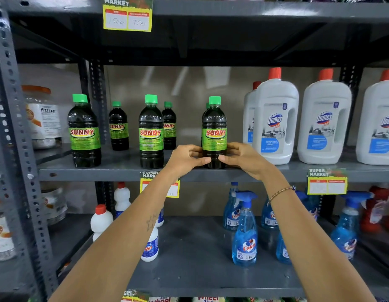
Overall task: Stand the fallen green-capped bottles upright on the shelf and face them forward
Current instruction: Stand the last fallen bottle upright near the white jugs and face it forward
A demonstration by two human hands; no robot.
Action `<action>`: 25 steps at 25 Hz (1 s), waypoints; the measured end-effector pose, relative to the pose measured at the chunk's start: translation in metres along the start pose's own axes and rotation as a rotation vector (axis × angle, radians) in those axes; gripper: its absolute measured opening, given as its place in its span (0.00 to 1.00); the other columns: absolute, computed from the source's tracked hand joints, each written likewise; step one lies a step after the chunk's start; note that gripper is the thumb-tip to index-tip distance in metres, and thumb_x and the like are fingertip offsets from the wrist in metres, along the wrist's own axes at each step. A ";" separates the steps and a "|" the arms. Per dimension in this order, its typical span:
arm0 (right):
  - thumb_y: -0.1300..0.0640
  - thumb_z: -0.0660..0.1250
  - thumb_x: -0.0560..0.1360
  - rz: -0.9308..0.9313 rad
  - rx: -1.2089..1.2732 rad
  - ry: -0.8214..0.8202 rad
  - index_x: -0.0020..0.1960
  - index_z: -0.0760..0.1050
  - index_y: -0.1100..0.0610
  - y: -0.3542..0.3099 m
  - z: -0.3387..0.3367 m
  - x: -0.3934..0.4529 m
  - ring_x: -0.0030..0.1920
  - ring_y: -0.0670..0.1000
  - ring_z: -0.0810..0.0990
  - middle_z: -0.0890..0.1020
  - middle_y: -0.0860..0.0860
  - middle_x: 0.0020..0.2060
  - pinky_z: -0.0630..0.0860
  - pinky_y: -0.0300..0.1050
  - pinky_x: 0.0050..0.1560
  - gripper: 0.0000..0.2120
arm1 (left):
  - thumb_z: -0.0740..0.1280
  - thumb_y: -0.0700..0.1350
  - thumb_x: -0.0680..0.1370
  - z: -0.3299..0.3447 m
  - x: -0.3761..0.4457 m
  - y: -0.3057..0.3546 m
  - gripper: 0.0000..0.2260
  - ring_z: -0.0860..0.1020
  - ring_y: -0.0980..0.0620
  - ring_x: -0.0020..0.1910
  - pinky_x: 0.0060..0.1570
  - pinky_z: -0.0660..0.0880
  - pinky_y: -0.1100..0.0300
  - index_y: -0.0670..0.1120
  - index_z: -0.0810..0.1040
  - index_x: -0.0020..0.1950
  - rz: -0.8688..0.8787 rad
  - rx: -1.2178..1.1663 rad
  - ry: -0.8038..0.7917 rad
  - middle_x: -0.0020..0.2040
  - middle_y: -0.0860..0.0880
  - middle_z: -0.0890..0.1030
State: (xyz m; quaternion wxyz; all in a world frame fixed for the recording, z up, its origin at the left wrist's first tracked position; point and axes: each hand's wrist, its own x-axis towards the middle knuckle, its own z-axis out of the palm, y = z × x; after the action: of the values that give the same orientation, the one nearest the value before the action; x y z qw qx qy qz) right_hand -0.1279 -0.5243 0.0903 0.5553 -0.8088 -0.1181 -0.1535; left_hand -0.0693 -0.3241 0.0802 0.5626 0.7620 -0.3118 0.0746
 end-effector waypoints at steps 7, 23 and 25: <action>0.55 0.71 0.72 -0.185 -0.168 0.493 0.55 0.75 0.55 -0.015 0.021 -0.024 0.46 0.46 0.78 0.79 0.47 0.46 0.74 0.35 0.47 0.13 | 0.75 0.46 0.71 -0.005 -0.020 0.011 0.15 0.79 0.61 0.40 0.38 0.73 0.75 0.44 0.80 0.56 0.114 0.104 0.209 0.46 0.51 0.82; 0.54 0.69 0.74 -0.075 -0.338 0.029 0.63 0.74 0.58 -0.046 0.168 0.030 0.59 0.53 0.79 0.82 0.53 0.58 0.74 0.53 0.61 0.19 | 0.70 0.47 0.75 -0.139 -0.048 -0.050 0.21 0.78 0.54 0.53 0.52 0.72 0.67 0.41 0.74 0.66 -0.005 0.353 0.150 0.61 0.43 0.80; 0.56 0.70 0.74 -0.075 -0.321 0.075 0.61 0.76 0.57 -0.045 0.173 0.032 0.57 0.53 0.80 0.83 0.54 0.57 0.75 0.55 0.62 0.17 | 0.71 0.44 0.75 -0.138 -0.049 -0.052 0.17 0.77 0.57 0.48 0.42 0.69 0.78 0.40 0.77 0.62 0.072 0.355 0.175 0.57 0.43 0.82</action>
State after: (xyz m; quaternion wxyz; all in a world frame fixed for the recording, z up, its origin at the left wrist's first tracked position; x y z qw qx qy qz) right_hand -0.0944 -0.3461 0.0826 0.4170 -0.8757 -0.1013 -0.2212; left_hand -0.0463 -0.1717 0.0644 0.4411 0.8283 -0.2709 0.2145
